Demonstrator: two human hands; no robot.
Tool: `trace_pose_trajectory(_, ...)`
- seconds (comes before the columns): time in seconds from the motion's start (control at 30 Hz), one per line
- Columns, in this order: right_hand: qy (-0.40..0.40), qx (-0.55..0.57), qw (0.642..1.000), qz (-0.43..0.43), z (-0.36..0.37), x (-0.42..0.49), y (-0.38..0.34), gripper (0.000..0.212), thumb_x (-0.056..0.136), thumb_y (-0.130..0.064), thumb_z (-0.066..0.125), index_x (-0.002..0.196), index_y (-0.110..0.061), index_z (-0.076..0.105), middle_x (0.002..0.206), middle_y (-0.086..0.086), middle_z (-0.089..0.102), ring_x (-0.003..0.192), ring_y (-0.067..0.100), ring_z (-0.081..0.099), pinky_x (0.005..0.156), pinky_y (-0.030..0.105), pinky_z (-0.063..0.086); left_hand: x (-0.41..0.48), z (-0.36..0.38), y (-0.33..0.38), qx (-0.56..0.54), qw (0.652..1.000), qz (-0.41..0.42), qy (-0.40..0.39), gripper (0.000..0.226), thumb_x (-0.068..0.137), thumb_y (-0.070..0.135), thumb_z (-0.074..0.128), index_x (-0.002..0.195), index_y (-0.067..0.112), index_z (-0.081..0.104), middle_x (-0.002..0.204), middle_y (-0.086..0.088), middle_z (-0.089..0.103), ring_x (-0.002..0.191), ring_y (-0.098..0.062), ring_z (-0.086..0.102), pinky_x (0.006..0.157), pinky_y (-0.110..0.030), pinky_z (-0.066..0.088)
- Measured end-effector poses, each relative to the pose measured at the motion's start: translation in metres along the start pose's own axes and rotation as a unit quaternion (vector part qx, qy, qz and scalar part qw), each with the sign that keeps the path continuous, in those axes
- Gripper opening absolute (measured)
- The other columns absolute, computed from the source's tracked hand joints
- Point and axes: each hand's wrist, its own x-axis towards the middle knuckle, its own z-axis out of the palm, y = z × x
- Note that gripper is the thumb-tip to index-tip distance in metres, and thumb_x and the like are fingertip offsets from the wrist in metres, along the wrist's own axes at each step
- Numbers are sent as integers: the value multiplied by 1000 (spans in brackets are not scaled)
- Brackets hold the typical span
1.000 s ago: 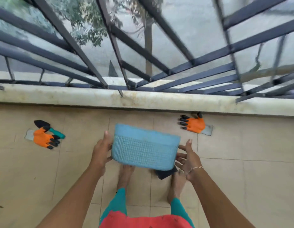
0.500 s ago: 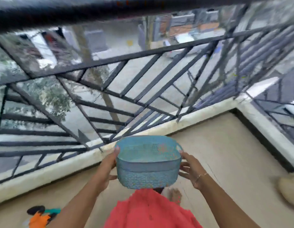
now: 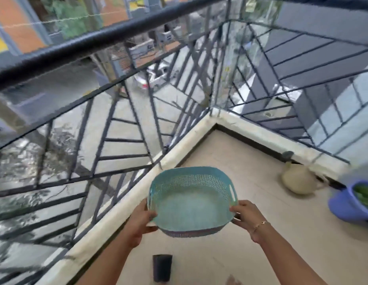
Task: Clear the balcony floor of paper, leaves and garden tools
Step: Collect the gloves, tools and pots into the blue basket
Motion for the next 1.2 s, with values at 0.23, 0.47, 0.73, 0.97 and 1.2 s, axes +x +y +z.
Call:
trace_pose_trajectory(0.23, 42, 16, 999, 4, -137, 27, -38, 15, 82, 8, 55, 88, -6, 52, 90, 16, 59, 75, 22, 58, 60, 28, 51, 36, 146, 43, 23, 1000, 2, -18, 47, 76, -10, 50, 110, 21, 58, 108, -9, 62, 95, -26, 59, 64, -40, 54)
trace_pose_trajectory(0.47, 85, 91, 992, 30, -202, 68, -62, 27, 77, 18, 52, 97, 1, 52, 89, 15, 57, 76, 24, 58, 52, 30, 53, 80, 249, 92, 59, 997, 28, -36, 33, 78, -15, 45, 92, 10, 60, 89, -8, 60, 74, -18, 54, 61, -30, 48)
trace_pose_trajectory(0.73, 126, 116, 983, 65, -241, 179, -123, 47, 78, 23, 39, 111, -10, 45, 91, 14, 54, 78, 26, 52, 56, 31, 48, 198, 335, 153, 125, 990, 21, -68, 39, 78, -13, 46, 103, 12, 63, 96, -6, 62, 76, -14, 55, 64, -28, 50)
trace_pose_trajectory(0.97, 176, 114, 970, 126, -251, 297, -183, 36, 84, 15, 33, 98, -15, 46, 87, 5, 51, 73, 21, 52, 57, 34, 51, 317, 405, 218, 219, 973, -8, -79, 43, 79, -15, 41, 106, 12, 59, 101, -8, 60, 76, -17, 55, 63, -31, 52)
trace_pose_trajectory(1.2, 213, 32, 959, 185, -275, 423, -193, 35, 77, 6, 41, 105, -14, 42, 86, 10, 53, 85, 36, 59, 74, 52, 55, 449, 486, 223, 318, 940, -25, -123, 44, 78, -11, 48, 113, 14, 59, 109, -6, 60, 88, -19, 59, 63, -31, 54)
